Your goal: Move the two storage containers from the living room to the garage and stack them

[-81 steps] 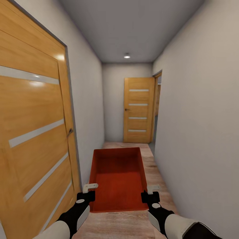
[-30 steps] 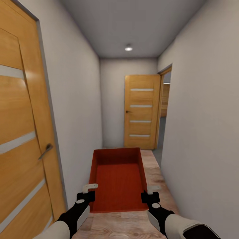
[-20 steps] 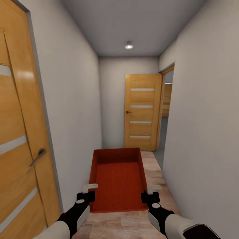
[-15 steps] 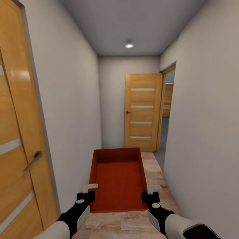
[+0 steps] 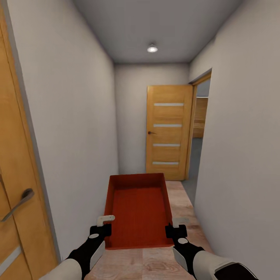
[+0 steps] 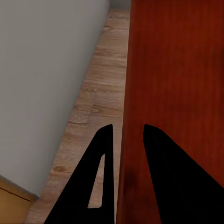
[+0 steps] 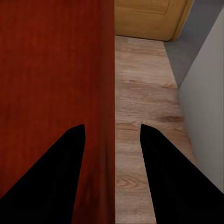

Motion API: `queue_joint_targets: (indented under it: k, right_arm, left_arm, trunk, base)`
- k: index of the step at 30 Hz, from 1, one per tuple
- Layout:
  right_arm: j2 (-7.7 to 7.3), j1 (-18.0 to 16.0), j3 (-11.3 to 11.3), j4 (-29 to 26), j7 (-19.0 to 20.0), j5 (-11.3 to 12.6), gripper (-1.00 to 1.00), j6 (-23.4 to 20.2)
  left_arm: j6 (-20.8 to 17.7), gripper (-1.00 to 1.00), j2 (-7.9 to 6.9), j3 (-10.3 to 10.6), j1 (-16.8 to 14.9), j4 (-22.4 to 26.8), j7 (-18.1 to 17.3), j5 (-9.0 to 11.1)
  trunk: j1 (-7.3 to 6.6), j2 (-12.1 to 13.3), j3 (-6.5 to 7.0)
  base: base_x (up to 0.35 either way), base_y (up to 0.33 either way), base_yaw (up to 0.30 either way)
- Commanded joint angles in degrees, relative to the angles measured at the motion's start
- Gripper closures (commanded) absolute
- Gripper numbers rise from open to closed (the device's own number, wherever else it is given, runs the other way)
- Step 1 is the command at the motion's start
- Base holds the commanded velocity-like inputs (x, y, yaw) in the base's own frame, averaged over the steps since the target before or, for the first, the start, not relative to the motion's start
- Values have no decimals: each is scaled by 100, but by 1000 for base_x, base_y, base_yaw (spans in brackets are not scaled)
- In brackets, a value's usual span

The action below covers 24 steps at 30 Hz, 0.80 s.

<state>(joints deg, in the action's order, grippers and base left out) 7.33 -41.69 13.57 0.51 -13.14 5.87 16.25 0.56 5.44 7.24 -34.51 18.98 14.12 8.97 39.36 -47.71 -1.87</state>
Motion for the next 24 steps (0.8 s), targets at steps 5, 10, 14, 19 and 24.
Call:
queue_joint_targets:
  k: [5, 10, 14, 19, 24]
  right_arm:
    - [6, -6, -76, -16, 13, -139, 100, 212]
    - [6, -6, -76, -15, 13, -139, 100, 212]
    - [6, -6, -77, -16, 13, -139, 100, 212]
    - [6, -6, -76, -16, 13, -139, 100, 212]
    - [6, -6, -79, -14, 13, -144, 100, 212]
  left_arm:
    - [5, 100, -176, -30, -3, -9, 109, 61]
    - [5, 100, -176, -30, -3, -8, 109, 61]
    - [5, 100, -175, -32, -3, -8, 109, 61]
    - [5, 100, -187, -32, -3, -8, 109, 61]
    - [-2, 100, -237, -31, -3, -13, 109, 69]
  trunk:
    - [5, -8, -10]
    - [5, -8, -10]
    - [5, -8, -10]
    - [5, -8, -10]
    - [5, -8, -10]
  base:
    - [322, 0, 0]
    - [322, 0, 0]
    - [322, 0, 0]
    - [322, 0, 0]
    - [322, 0, 0]
